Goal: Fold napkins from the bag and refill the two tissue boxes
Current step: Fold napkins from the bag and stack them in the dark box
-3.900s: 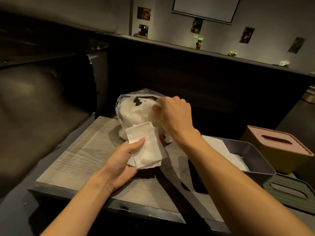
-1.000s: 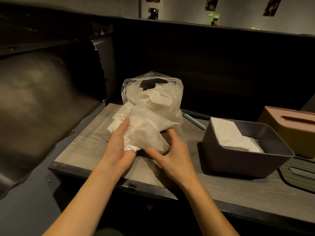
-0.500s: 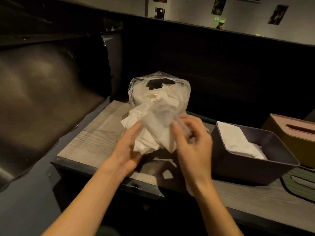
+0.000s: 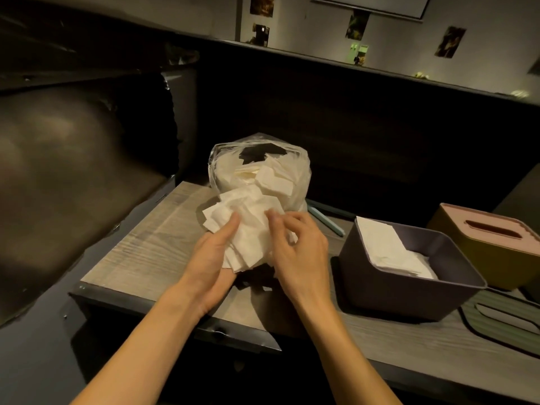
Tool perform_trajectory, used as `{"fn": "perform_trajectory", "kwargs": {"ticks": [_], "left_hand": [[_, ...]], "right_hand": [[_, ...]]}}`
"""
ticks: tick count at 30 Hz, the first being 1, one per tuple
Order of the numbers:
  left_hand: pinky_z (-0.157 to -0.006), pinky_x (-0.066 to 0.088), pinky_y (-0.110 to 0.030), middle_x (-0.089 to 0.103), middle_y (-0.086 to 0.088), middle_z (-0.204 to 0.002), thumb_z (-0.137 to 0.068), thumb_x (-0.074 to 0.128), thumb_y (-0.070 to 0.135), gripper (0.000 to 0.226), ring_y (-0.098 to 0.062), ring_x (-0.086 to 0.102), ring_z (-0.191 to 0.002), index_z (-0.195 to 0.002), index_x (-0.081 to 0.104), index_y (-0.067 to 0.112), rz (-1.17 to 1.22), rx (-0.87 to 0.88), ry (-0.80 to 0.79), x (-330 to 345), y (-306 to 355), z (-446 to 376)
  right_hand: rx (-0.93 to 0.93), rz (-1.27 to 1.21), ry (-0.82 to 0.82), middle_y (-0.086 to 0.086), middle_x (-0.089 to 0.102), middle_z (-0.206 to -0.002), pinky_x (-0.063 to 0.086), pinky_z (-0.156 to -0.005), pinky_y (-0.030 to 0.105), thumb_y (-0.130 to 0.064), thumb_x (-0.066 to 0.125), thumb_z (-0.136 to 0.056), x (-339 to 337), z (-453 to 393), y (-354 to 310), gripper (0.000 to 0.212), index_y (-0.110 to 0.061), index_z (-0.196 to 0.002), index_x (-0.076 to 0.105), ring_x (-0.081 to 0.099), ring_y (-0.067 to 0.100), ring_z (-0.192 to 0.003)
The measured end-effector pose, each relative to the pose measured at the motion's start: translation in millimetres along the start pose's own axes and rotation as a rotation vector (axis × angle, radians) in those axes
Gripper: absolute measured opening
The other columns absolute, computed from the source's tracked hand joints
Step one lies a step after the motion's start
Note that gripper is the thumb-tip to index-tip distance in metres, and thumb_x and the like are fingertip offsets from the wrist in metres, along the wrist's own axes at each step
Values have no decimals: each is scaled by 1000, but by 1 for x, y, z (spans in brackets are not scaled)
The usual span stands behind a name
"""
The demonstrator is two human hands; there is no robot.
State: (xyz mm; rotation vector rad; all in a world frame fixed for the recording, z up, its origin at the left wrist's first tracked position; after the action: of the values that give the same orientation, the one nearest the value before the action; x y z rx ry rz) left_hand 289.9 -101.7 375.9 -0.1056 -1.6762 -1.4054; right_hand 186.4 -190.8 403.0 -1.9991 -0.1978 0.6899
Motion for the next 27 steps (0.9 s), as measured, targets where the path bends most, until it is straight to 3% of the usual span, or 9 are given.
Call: {"fn": "perform_trajectory", "kwargs": {"ticks": [3, 7, 11, 15, 18, 21, 23, 27], "left_hand": [[-108, 46, -46, 70, -13, -131, -109, 45, 32, 40, -27, 67, -123, -138, 58, 9, 28, 17, 25, 1, 3, 1], [-106, 47, -44, 71, -12, -130, -108, 46, 35, 41, -26, 68, -121, -140, 57, 11, 120, 13, 73, 0, 7, 3], [-105, 52, -44, 72, -12, -129, -106, 51, 32, 39, -26, 69, -119, -137, 60, 11, 207, 9, 93, -4, 9, 3], [-105, 53, -43, 73, -10, -125, -99, 60, 15, 36, -25, 70, -118, -135, 61, 12, 156, 10, 98, -7, 7, 1], [-104, 51, -47, 72, -11, -128, -97, 62, 13, 40, -27, 69, -120, -137, 60, 12, 73, 32, 98, -9, 5, -1], [-101, 54, -46, 72, -14, -127, -98, 61, 14, 34, -29, 70, -116, -131, 66, 10, -52, 11, 48, -3, -1, 0], [-99, 57, -45, 74, -14, -123, -99, 59, 13, 29, -28, 72, -111, -126, 70, 12, -85, 4, 19, 3, -4, 2], [-103, 54, -50, 72, -15, -126, -103, 52, 19, 33, -31, 70, -116, -129, 70, 10, -84, -14, 0, 7, -4, 5]], "right_hand": [[-3, -135, 48, -24, 70, -113, 48, -92, 16, -53, 46, -104, -10, 4, -2, 42, -28, -113, 79, 59, -13, -111], [-32, -231, 115, -20, 73, -109, 51, -89, 14, -34, 64, -103, -23, 6, -2, 21, -25, -113, 80, 64, -5, -110], [-24, -280, 154, -27, 71, -114, 51, -92, 11, -18, 72, -97, -35, 7, 0, 22, -29, -116, 77, 61, -10, -114], [8, -328, 173, -25, 72, -113, 57, -98, 30, -22, 73, -96, -51, 3, -7, 23, -35, -114, 76, 65, -2, -109], [9, -470, 122, -25, 73, -113, 57, -92, 25, -22, 75, -94, -60, -1, -17, 24, -35, -115, 75, 66, -5, -108], [16, -500, 48, -26, 72, -118, 52, -100, 27, -25, 76, -93, -51, -8, -23, 25, -35, -116, 74, 62, -7, -115], [31, -465, -4, -27, 70, -119, 52, -103, 32, -24, 76, -93, -39, -13, -24, 26, -40, -113, 74, 62, -5, -117], [5, -304, -64, -30, 69, -114, 49, -96, 21, -20, 75, -94, -19, -15, -20, 28, -37, -115, 74, 59, -12, -111]]}}
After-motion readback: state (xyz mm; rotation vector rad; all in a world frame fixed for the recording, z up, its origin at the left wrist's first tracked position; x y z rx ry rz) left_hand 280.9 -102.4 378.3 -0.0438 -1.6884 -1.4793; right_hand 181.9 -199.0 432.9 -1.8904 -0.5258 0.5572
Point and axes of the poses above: each hand's wrist, its own z-axis away from the middle knuckle, its own x-axis out of the palm, y = z × x, the point moved 5 cm from there along -z, towards the middle knuckle
